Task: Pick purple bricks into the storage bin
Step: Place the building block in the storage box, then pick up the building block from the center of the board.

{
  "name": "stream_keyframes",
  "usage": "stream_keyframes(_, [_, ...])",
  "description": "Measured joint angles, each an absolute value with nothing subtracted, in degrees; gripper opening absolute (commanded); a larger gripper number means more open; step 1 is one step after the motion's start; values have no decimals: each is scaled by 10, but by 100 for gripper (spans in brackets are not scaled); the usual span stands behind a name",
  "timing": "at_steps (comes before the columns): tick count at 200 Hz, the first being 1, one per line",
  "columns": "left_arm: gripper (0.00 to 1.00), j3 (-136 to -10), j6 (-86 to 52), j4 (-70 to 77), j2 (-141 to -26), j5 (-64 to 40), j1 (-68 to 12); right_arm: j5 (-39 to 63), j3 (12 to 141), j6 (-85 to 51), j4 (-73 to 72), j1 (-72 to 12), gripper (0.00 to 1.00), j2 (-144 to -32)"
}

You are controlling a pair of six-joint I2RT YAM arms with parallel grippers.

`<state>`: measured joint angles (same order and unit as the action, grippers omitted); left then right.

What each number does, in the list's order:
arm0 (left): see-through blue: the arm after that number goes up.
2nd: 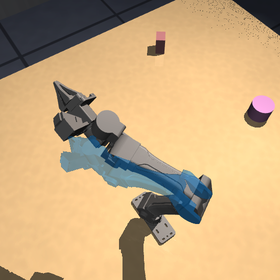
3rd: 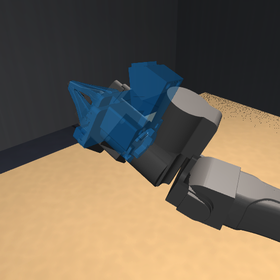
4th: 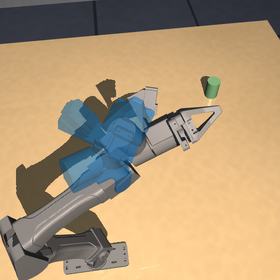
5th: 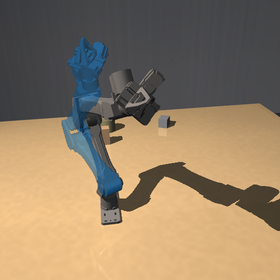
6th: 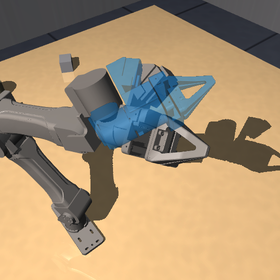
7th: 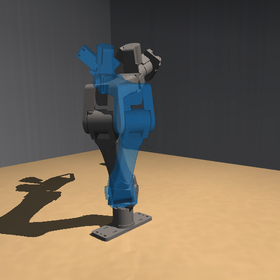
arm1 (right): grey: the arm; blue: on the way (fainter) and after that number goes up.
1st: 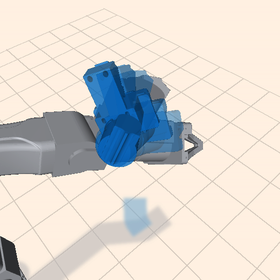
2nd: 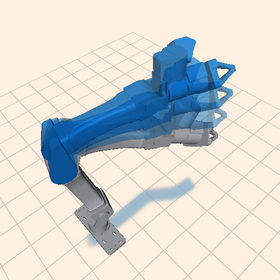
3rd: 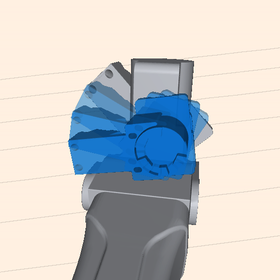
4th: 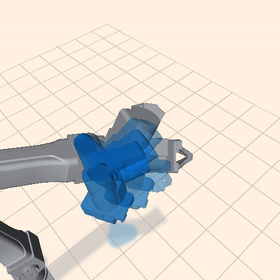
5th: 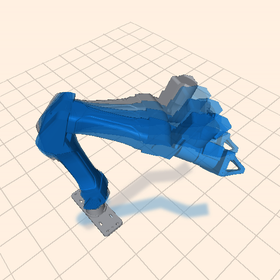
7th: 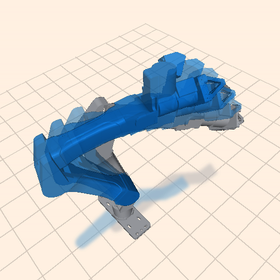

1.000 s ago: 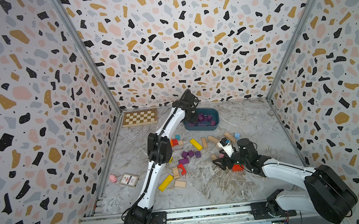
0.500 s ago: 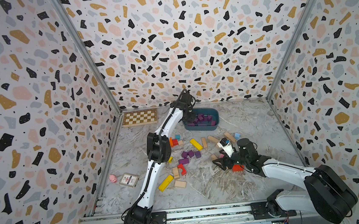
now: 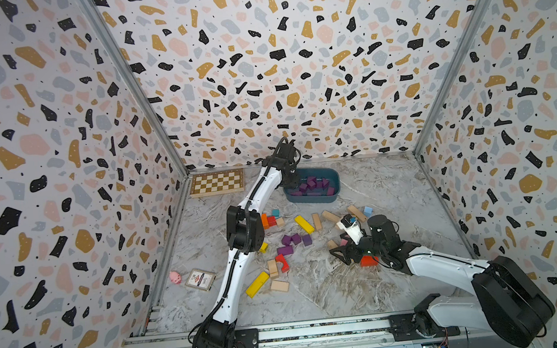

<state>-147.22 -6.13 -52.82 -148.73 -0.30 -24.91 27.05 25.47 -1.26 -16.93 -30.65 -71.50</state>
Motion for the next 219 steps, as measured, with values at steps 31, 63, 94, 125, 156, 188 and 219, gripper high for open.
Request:
stream_keyframes(31, [58,-1472,-54,-521,-1487,-1,-249,274,255,-13,-169,-307,85,-716])
stream_keyframes(63, [67,-1471,-48,-522,-1480,1,-249,275,255,-13,-170,-307,85,-716])
stream_keyframes(94, [68,-1463,-41,-522,-1450,1,-249,276,255,-13,-170,-307,85,-716])
stream_keyframes(125, [73,-1433,-33,-521,-1393,2,-253,277,255,-13,-170,-308,85,-716])
stream_keyframes(156, [86,-1331,-11,-515,-1303,21,-278,277,255,-13,-170,-309,85,-717])
stream_keyframes(188, [92,-1203,-1,-503,-1229,34,-318,276,255,-13,-170,-310,85,-722])
stream_keyframes(219, [99,-1075,-11,-483,-1179,29,-342,276,255,-15,-170,-311,91,-724])
